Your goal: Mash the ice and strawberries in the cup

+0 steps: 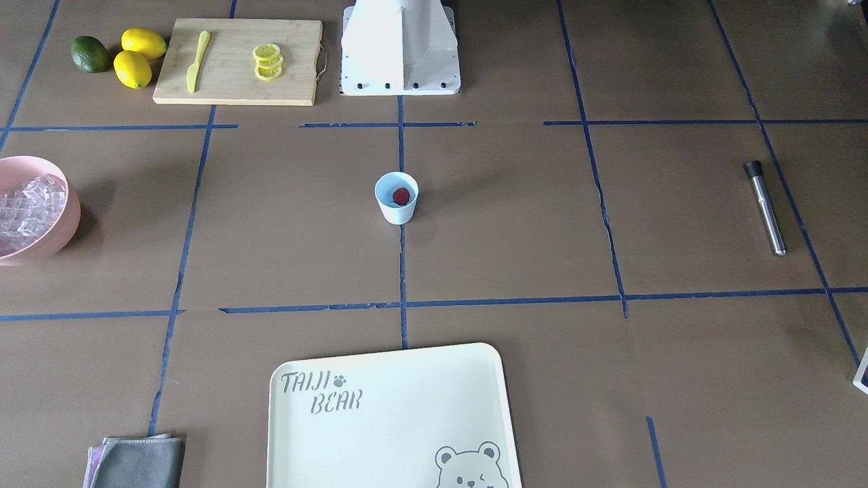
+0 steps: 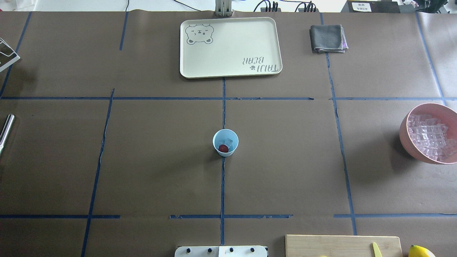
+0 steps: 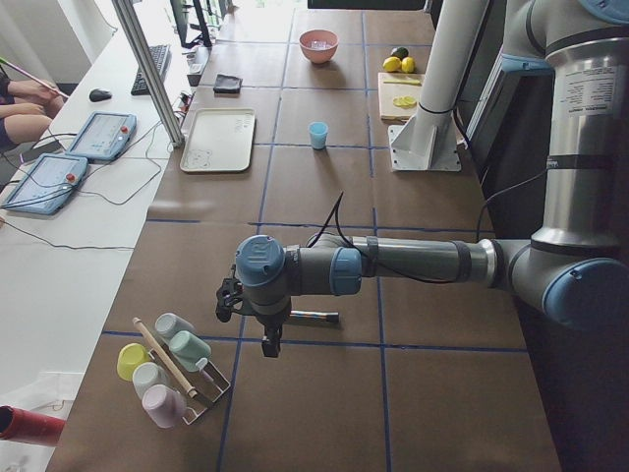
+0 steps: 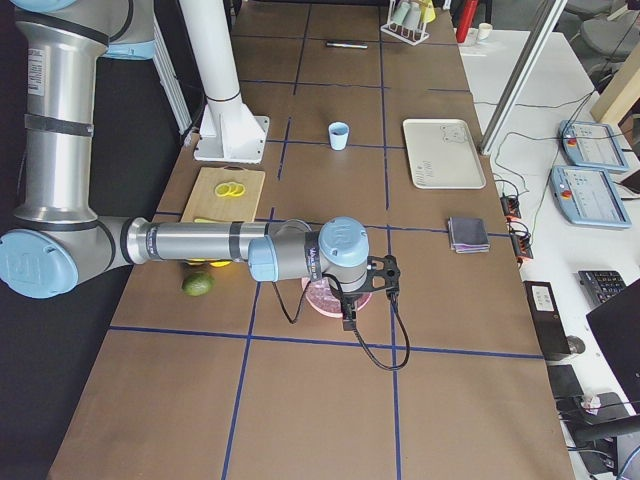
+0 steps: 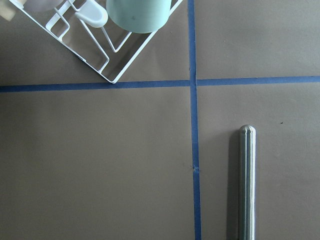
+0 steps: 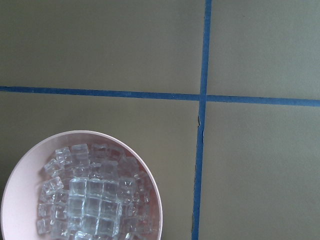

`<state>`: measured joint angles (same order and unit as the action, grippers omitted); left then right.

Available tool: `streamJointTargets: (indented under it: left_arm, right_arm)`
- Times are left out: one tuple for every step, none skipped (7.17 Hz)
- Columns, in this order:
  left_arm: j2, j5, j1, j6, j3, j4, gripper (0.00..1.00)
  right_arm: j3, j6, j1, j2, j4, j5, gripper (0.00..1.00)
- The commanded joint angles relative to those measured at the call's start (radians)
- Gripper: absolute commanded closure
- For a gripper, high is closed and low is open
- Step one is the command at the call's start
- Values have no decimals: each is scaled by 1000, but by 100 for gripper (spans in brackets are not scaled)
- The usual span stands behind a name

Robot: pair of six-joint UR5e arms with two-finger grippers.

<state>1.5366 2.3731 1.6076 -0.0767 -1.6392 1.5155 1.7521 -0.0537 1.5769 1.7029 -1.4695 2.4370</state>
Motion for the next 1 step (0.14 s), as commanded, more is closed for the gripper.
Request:
streamJointTargets:
  left_arm:
    - [0,0,0,-5,1,0,0]
  right_arm:
    - [1,0,0,0,0,1,0]
